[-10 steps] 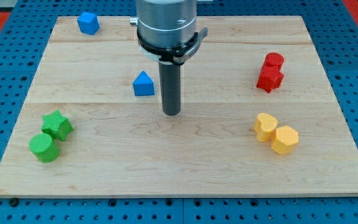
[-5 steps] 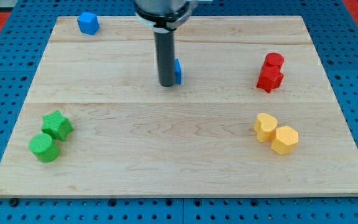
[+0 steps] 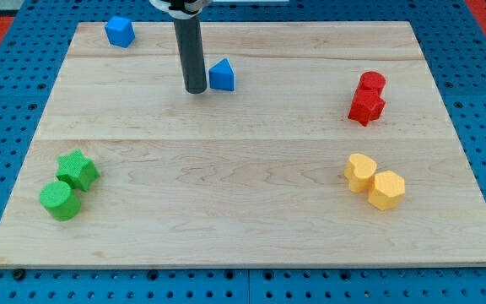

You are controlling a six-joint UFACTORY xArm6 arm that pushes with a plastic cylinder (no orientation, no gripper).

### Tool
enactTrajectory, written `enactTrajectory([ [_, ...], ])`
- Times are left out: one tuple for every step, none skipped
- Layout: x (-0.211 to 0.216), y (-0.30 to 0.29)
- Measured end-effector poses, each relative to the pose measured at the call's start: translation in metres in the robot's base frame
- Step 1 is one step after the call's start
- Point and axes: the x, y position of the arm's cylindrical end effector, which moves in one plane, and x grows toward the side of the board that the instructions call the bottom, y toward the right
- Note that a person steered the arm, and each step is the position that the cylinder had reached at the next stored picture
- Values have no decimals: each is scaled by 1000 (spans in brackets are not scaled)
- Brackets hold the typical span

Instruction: Push the blue triangle into the blue cube

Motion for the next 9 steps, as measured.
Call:
enactTrajectory([
  [10,41],
  [-16,75],
  [-20,62],
  [-23,8],
  [-48,-29],
  [-61,-72],
  [-29,-125],
  [-16,-174],
  [-16,-191],
])
